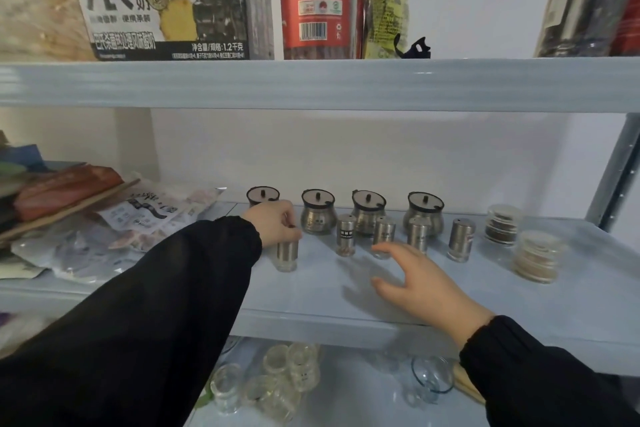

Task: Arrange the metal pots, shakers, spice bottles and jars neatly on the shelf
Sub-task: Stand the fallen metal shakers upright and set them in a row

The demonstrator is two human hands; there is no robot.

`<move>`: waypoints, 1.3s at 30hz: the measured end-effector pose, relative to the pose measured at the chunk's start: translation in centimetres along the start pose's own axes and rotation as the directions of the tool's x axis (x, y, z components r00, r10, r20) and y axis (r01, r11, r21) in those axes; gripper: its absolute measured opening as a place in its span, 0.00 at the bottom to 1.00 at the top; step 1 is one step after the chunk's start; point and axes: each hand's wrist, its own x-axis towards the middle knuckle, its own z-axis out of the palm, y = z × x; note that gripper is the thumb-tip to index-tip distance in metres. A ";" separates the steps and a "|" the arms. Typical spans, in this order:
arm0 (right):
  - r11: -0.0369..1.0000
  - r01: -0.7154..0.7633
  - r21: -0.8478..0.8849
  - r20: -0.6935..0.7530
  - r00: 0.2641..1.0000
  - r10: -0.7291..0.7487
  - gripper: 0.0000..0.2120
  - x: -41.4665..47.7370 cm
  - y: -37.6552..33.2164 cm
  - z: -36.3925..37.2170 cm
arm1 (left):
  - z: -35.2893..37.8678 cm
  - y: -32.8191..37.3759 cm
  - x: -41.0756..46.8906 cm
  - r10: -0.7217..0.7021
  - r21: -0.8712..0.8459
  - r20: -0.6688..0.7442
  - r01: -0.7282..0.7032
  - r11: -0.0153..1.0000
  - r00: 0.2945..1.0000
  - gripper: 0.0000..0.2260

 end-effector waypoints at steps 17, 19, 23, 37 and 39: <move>1.000 -0.017 0.015 -0.020 1.000 0.017 0.27 -1.1 0.3 -0.2 | -0.7 -0.7 -0.9 0.080 -0.173 0.057 -0.069 0.982 0.995 0.05; 1.000 -0.020 0.012 -0.020 1.000 0.020 0.26 -1.3 0.2 -0.1 | -0.6 -0.8 -0.8 0.041 -0.170 0.045 -0.033 0.985 0.998 0.05; 1.000 -0.030 0.004 -0.010 0.999 0.030 0.26 -1.8 0.1 -0.2 | -0.8 -1.0 -0.6 0.042 -0.143 0.024 -0.038 0.989 0.999 0.08; 0.998 -0.066 0.003 -0.010 0.998 0.066 0.26 -2.6 -1.3 0.1 | 0.1 -1.7 0.9 0.087 -0.049 0.021 -0.086 0.995 0.996 0.09; 0.997 -0.075 0.012 -0.012 0.997 0.075 0.26 -2.7 -1.4 0.0 | 0.5 -1.9 1.7 0.071 -0.069 0.024 -0.070 0.995 0.997 0.08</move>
